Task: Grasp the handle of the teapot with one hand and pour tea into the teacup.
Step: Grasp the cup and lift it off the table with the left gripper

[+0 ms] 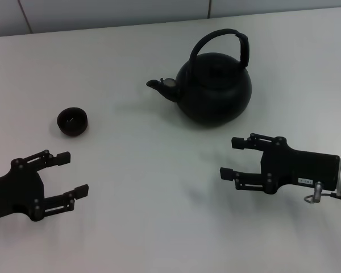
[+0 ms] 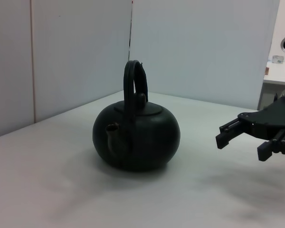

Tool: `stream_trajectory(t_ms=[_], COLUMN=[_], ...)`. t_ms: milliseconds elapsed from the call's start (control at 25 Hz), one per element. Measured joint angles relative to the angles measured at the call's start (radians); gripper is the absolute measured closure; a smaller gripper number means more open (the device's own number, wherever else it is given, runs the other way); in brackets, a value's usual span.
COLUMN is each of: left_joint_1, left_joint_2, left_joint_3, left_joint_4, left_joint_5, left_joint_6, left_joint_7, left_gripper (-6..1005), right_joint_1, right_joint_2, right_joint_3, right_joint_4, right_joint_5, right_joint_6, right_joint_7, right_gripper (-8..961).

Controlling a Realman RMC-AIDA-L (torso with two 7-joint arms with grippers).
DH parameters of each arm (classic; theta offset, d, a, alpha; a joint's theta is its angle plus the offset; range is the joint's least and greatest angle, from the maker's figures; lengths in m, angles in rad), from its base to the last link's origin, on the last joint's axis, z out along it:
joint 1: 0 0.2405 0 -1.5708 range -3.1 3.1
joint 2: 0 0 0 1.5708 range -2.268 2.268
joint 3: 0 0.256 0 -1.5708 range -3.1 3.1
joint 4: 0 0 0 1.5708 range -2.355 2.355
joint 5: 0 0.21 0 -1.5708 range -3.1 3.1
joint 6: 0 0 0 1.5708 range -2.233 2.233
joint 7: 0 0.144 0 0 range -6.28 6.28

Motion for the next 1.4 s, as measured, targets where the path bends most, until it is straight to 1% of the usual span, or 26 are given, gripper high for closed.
stream_trajectory(t_ms=[640, 840, 880, 920, 960, 1000, 1040, 1120, 1240, 1400], left_joint_1=[0.004, 0.01, 0.012, 0.012, 0.017, 0.017, 0.017, 0.011, 0.003, 0.0], left_joint_2=[0.0, -0.011, -0.016, -0.016, -0.042, -0.047, -0.055, -0.06, -0.058, -0.058], left_joint_3=[0.0, -0.013, -0.035, -0.035, -0.153, -0.175, -0.216, -0.268, -0.304, -0.304], left_joint_4=[-0.002, -0.002, -0.002, -0.002, -0.01, -0.012, -0.023, -0.061, -0.11, -0.118], left_joint_5=[0.0, -0.008, -0.019, -0.019, -0.049, -0.053, -0.06, -0.078, -0.104, -0.107], left_joint_6=[0.0, -0.004, -0.013, -0.013, -0.063, -0.074, -0.094, -0.126, -0.166, -0.18], left_joint_7=[0.004, 0.016, 0.031, 0.031, 0.093, 0.106, 0.132, 0.18, 0.224, 0.23], left_gripper=[202, 204, 204, 204, 205, 205, 205, 206, 207, 208], right_joint_1=[0.011, 0.011, 0.011, 0.011, 0.011, 0.011, 0.011, 0.013, 0.019, 0.022], right_joint_2=[-0.001, -0.002, -0.002, -0.001, -0.001, -0.001, -0.001, -0.001, -0.002, -0.003], right_joint_3=[0.002, 0.014, 0.015, 0.015, 0.016, 0.017, 0.018, 0.022, 0.027, 0.028], right_joint_4=[-0.004, -0.004, -0.004, -0.004, -0.004, -0.004, -0.004, -0.005, -0.005, -0.006], right_joint_5=[0.0, 0.0, 0.0, 0.0, 0.0, 0.0, 0.0, 0.0, 0.0, 0.0], right_joint_6=[0.0, 0.0, 0.0, 0.0, -0.001, -0.002, -0.003, -0.006, -0.009, -0.009], right_joint_7=[0.0, 0.0, 0.0, 0.0, 0.0, 0.0, 0.0, 0.0, 0.001, 0.002], right_gripper=[169, 169, 169, 169, 169, 169, 169, 169, 169, 170])
